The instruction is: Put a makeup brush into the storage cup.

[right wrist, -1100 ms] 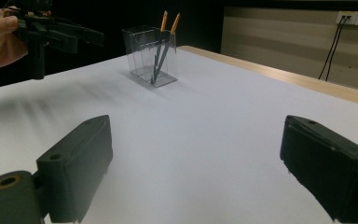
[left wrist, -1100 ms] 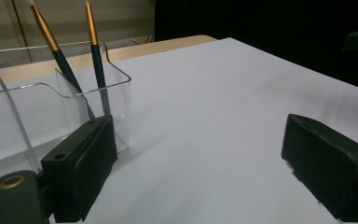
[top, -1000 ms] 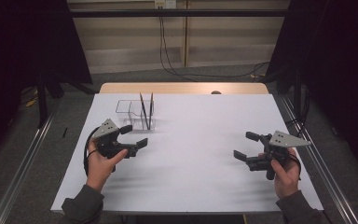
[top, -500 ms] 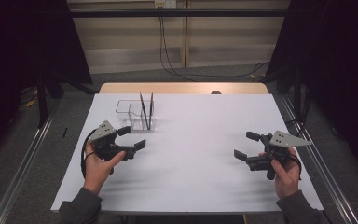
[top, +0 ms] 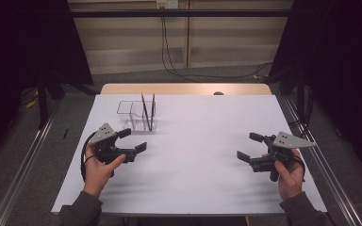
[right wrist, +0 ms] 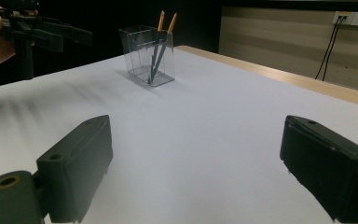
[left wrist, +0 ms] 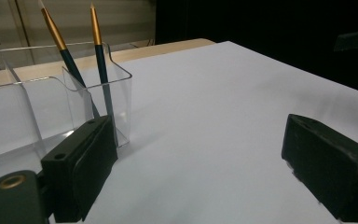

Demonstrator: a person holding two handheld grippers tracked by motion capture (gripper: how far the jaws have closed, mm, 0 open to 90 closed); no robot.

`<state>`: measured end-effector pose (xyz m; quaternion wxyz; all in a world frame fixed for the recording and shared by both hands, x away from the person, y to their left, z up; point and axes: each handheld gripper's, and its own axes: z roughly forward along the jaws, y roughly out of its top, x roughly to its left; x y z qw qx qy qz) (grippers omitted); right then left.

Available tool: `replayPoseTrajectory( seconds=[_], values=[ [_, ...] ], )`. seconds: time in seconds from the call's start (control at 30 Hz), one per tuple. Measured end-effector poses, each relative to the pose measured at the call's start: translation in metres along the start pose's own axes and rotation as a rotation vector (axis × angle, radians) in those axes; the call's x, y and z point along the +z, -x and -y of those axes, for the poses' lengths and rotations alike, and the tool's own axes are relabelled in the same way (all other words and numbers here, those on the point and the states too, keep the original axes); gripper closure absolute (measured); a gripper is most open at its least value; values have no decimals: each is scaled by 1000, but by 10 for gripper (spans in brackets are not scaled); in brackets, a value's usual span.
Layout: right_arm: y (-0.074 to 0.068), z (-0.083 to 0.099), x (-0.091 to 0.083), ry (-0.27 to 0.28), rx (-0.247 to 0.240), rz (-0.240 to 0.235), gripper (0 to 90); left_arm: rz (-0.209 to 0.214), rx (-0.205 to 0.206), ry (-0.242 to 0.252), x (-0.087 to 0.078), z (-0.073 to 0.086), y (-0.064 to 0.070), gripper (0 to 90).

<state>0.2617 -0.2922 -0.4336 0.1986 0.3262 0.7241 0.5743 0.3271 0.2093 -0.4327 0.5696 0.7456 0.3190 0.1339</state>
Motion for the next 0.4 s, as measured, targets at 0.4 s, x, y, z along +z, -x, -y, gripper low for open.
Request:
replayPoseTrajectory(
  seconds=[0.4],
  values=[
    [0, 0, 0, 0, 0, 3, 89, -11, 5, 16, -6, -2, 1, 101]
  ],
)
